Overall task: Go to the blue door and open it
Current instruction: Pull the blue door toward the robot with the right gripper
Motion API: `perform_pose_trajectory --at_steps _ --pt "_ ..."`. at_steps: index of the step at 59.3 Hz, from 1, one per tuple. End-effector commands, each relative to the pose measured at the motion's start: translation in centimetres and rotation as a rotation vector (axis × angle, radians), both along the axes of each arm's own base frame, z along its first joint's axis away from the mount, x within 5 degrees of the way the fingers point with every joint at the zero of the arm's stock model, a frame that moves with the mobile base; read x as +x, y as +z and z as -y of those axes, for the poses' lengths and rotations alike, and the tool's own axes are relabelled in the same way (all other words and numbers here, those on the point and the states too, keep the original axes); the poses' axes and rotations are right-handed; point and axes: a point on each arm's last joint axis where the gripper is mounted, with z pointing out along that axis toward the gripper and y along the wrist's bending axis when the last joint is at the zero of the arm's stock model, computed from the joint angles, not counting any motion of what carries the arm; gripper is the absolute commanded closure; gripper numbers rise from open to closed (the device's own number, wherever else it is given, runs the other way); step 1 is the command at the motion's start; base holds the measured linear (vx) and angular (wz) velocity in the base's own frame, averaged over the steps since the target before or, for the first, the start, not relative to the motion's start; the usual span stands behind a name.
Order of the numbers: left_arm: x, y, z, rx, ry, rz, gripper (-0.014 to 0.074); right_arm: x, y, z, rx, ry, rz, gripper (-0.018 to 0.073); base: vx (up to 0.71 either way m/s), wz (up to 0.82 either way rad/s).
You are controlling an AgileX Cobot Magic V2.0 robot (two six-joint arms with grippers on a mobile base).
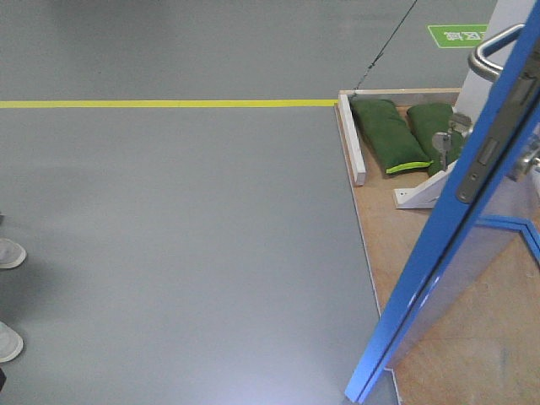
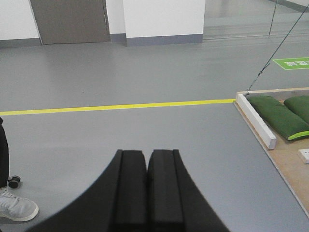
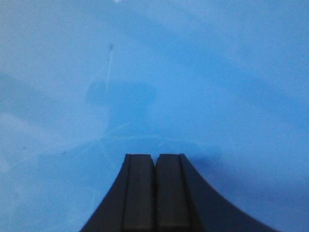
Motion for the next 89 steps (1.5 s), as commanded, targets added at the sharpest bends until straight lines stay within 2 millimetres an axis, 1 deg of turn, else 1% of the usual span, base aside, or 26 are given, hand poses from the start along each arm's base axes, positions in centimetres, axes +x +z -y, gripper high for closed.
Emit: perform_pose_trajectory --at_steps 1,18,27,35,47,55,60,72,89 --pt "-0.1 1.7 0.1 -0.009 -0.011 0.123 0.0524 -0.7 2.2 -1.7 0.007 -0.002 0.112 0.0547 0.00 0.00" --pt "-0.1 1.7 0.1 -0.009 -0.011 0.123 0.0524 1.3 2.5 -2.6 0.005 -0.141 0.152 0.0547 0.00 0.00" --pt "-0.1 1.7 0.1 -0.009 -0.011 0.123 0.0524 2.1 2.0 -3.0 -0.009 -0.134 0.131 0.0547 0.00 0.00" --pt "-0.1 1.7 0.1 -0.009 -0.011 0.123 0.0524 2.6 1.6 -2.7 -0.010 -0.133 0.114 0.0547 0.00 0.00" --pt "-0.1 1.7 0.1 -0.009 -0.011 0.123 0.0524 4.3 -0.2 -1.5 -0.066 -0.168 0.037 0.0547 0.00 0.00" --pt "-0.1 1.7 0.1 -0.009 -0.011 0.123 0.0524 5.0 -1.0 -0.9 -0.073 -0.180 0.010 0.0547 0.00 0.00" --pt "-0.1 1.7 0.1 -0.009 -0.011 0.123 0.0524 5.1 -1.1 -0.9 -0.074 -0.168 0.002 0.0547 0.00 0.00" --pt "-0.1 1.7 0.1 -0.009 -0.011 0.123 0.0524 4.8 -1.3 -2.0 -0.050 -0.043 -0.020 0.0547 0.00 0.00" --pt "-0.1 1.7 0.1 -0.009 -0.011 0.123 0.0524 4.6 -0.8 -2.4 0.017 0.005 0.017 0.0547 0.00 0.00"
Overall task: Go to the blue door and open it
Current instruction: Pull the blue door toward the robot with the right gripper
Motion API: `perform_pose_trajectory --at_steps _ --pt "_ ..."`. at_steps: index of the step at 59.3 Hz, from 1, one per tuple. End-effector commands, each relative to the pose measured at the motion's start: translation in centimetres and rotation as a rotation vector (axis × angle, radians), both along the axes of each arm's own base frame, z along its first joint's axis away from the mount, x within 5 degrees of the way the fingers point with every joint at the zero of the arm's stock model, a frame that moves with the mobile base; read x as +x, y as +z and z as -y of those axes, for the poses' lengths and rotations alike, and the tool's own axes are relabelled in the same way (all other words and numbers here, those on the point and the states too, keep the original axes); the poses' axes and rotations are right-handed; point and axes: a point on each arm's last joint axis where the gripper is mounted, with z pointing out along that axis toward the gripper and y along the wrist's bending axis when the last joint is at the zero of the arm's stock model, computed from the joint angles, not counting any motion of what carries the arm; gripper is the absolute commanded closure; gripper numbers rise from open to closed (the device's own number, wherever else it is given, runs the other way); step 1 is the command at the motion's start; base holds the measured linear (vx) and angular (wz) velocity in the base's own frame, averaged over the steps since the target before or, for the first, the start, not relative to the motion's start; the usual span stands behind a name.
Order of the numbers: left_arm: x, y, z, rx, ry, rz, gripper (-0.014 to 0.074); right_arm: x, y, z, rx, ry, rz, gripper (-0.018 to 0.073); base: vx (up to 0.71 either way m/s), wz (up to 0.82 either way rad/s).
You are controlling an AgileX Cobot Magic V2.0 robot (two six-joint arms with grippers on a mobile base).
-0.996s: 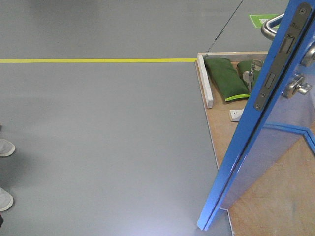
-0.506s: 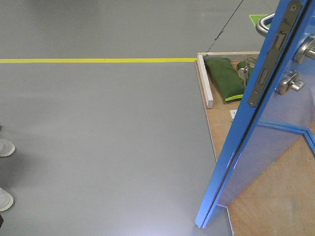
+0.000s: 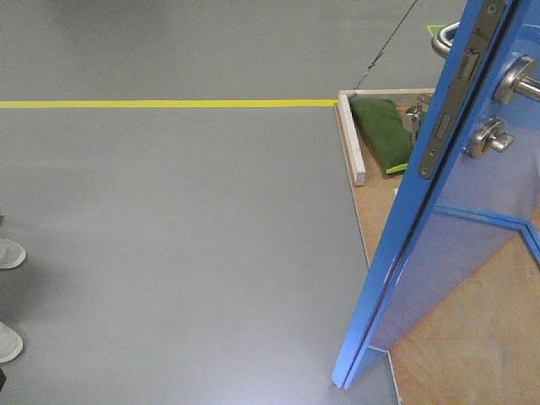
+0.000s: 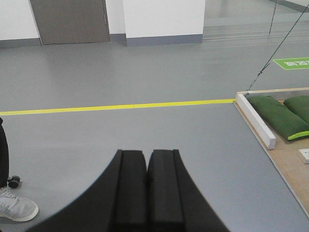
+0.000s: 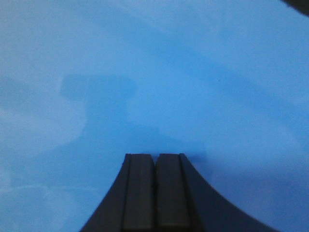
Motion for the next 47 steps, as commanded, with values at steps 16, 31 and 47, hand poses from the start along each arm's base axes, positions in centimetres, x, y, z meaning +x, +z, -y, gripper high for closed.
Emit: perform_pose_trajectory --at_steps 16,31,47 --pt "-0.06 1.71 0.09 -0.009 -0.011 0.123 0.0524 -1.63 2.88 -2.05 0.120 0.136 0.138 0.0547 0.00 0.00" --pt "-0.06 1.71 0.09 -0.009 -0.011 0.123 0.0524 -1.66 2.86 -2.04 0.118 0.139 0.135 0.0547 0.00 0.00" --pt "-0.06 1.71 0.09 -0.009 -0.011 0.123 0.0524 -1.66 2.86 -2.04 0.118 0.139 0.135 0.0547 0.00 0.00"
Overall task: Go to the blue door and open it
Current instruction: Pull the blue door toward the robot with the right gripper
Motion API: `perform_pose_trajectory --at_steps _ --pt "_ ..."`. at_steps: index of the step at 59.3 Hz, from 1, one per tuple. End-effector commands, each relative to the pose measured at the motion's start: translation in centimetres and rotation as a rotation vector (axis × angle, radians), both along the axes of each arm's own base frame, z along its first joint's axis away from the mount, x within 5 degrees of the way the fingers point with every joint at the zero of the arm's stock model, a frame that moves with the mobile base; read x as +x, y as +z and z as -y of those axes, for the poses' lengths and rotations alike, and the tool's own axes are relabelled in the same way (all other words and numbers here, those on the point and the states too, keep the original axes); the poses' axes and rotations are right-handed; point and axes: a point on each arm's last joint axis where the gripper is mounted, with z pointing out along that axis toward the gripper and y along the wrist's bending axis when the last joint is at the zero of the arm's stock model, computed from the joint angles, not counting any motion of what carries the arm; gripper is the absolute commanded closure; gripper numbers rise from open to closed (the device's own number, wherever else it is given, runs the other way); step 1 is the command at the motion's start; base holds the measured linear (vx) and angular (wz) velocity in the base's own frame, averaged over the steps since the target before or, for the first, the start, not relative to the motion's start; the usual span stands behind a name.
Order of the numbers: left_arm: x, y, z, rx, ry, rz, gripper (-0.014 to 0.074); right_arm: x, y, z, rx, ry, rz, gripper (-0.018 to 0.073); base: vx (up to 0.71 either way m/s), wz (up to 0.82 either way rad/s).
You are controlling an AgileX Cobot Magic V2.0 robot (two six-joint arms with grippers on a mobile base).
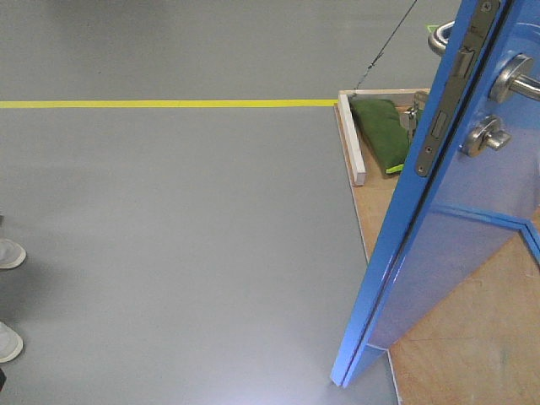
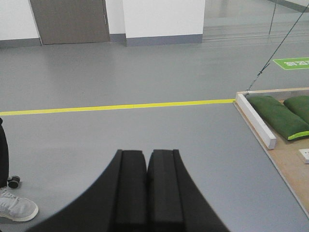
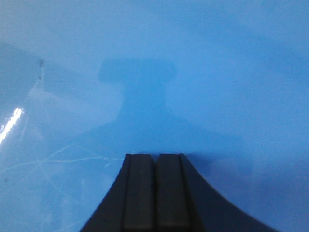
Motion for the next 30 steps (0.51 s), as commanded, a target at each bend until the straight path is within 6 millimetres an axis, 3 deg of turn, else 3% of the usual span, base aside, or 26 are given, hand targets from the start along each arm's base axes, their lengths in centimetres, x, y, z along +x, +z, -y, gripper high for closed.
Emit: perform_pose_trajectory --at_steps 1,30 --pt "-0.06 1.71 0.09 -0.009 -0.011 0.123 0.0524 -1.34 2.11 -1.18 0.020 0.036 0.089 0.0547 0.00 0.00" --pt "-0.06 1.71 0.09 -0.009 -0.011 0.123 0.0524 -1.34 2.11 -1.18 0.020 0.036 0.089 0.0547 0.00 0.00"
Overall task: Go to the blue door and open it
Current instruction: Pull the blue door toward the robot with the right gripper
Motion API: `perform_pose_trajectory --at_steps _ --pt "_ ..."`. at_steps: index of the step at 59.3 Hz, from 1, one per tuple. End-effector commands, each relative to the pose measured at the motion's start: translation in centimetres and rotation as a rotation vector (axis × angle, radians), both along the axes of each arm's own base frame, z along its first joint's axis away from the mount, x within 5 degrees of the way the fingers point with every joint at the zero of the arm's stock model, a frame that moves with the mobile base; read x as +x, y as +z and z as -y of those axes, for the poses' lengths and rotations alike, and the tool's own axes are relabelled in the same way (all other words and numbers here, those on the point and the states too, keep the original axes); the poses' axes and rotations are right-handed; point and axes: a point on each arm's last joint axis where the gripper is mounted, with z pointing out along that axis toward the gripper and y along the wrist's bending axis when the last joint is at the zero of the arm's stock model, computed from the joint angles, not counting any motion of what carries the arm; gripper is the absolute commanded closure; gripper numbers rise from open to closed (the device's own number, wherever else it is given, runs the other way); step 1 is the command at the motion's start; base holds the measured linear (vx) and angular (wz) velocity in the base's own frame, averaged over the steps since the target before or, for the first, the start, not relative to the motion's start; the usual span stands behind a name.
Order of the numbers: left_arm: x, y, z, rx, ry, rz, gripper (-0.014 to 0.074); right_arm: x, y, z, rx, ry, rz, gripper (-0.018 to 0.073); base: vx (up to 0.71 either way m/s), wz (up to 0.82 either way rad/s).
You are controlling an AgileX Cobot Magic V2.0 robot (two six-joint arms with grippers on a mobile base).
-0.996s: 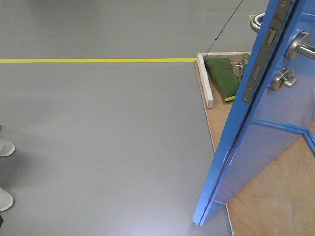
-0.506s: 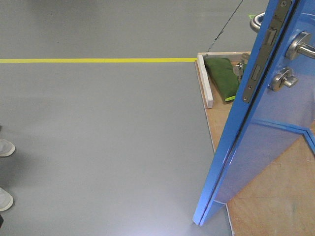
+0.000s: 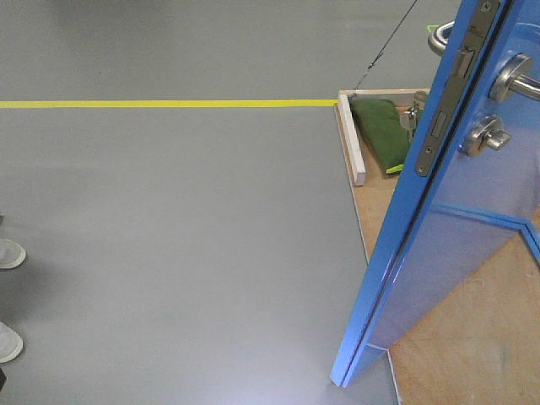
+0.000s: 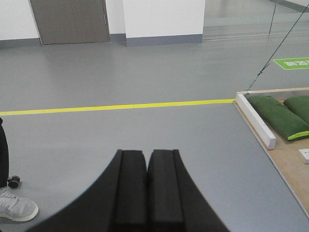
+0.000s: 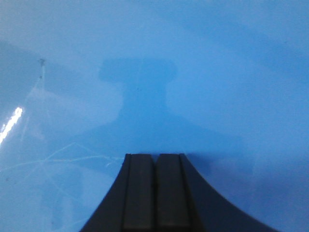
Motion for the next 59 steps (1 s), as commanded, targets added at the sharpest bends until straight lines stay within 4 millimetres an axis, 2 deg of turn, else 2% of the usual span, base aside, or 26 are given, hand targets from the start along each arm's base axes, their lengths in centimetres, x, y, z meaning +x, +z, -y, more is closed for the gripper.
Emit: perform_pose_trajectory --at_steps 1,59 --pt "-0.06 1.71 0.09 -0.009 -0.011 0.123 0.0524 -1.34 2.11 -1.17 0.019 0.035 0.088 0.0547 0.00 0.00" --pt "-0.06 1.71 0.09 -0.009 -0.011 0.123 0.0524 -1.34 2.11 -1.17 0.019 0.035 0.088 0.0547 0.02 0.02"
